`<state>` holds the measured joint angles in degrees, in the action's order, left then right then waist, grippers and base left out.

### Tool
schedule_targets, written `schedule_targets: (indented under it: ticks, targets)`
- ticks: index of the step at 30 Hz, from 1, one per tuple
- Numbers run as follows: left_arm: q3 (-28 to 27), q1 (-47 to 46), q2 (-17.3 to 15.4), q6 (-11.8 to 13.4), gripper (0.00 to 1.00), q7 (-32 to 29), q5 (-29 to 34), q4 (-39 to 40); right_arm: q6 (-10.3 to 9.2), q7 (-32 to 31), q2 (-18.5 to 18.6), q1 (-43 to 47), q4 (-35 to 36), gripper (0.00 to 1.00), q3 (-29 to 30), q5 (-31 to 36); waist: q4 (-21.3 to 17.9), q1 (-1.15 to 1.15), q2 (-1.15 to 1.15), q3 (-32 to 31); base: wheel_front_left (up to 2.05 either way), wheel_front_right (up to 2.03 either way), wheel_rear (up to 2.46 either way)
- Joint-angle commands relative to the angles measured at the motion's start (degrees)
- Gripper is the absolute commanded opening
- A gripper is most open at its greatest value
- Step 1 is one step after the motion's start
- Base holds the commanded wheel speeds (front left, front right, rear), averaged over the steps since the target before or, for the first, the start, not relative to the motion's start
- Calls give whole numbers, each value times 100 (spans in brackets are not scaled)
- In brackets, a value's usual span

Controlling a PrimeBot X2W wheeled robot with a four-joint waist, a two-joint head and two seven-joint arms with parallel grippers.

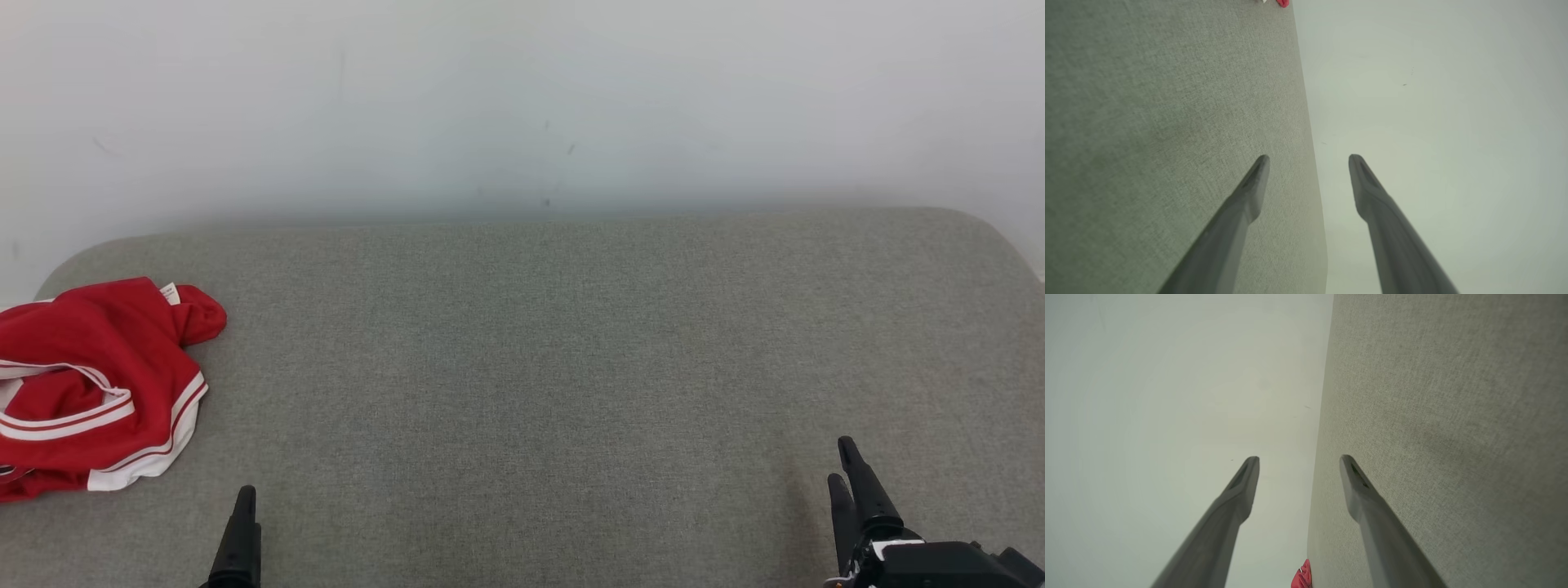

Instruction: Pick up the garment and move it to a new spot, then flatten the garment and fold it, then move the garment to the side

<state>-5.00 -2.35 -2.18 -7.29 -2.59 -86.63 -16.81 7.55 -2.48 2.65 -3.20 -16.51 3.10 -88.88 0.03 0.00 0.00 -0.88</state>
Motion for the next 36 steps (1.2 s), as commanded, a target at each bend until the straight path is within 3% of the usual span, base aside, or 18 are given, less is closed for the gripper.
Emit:
schedule_targets:
  ticks: [1,19,36]
  targets:
    - [-16,-54,-26,15,100,72,273,84,-2,71,29,-25,48,100,-38,203,4,0,0,-16,0,0,0]
    - [167,166,-37,249,100,491,2475,287,-3,487,19,19,-156,100,-248,2217,66,0,0,-149,0,0,0]
    - [298,234,-62,183,100,805,4178,267,-5,799,22,65,-283,100,-409,3630,93,0,0,-216,0,0,0]
